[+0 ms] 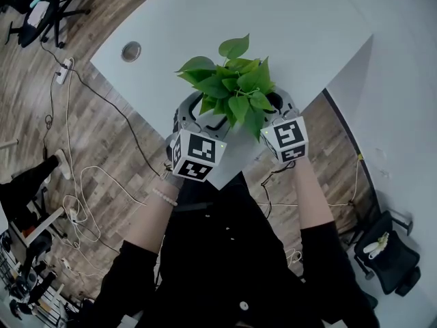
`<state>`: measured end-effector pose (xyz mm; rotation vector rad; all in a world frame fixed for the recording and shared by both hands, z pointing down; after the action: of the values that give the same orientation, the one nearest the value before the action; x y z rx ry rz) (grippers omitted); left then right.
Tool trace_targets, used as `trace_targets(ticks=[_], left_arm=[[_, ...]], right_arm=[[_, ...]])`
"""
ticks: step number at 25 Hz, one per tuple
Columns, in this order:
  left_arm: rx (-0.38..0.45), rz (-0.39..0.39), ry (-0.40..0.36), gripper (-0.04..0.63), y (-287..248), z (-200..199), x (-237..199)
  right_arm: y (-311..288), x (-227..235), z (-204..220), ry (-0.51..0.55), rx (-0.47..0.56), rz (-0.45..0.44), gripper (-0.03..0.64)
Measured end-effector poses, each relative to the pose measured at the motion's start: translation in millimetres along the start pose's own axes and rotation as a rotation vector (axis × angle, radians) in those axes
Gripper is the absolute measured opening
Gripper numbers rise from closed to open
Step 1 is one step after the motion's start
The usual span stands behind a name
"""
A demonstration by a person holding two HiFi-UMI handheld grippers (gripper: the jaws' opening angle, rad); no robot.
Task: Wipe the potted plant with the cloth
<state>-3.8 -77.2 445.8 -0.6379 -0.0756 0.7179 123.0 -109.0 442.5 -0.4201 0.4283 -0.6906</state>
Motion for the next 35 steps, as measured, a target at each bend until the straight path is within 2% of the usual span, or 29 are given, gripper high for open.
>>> trace_targets(ticks=[16, 25, 35], left_arm=[[-0.002, -0.014, 0.023, 0.359, -0.1, -2.0, -4.9], [-0.007, -0.024, 0.037, 0.357, 0.5, -1.6, -3.9], [-0.018, -0.017, 0.046, 0.354, 2.3, -2.0, -1.2]], right_arm=[[18.4, -49.4, -0.6, -0.063, -0.006, -0.025, 0.084], [25.9, -81.0, -7.4, -0.033, -0.004, -0.076, 0.084], [27.4, -79.3, -8.3, -0.097, -0.023, -0.019, 0.084]])
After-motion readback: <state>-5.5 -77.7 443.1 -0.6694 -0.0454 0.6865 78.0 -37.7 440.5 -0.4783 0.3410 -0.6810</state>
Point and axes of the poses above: the fingertips, and each gripper's own axes: y backward along the fingers, x to its right, z out of its underside, the point moved 5 cm from there along y, backward along the fingers, and after that the axes turned 11 degrees about y, right-handed, at the moved point
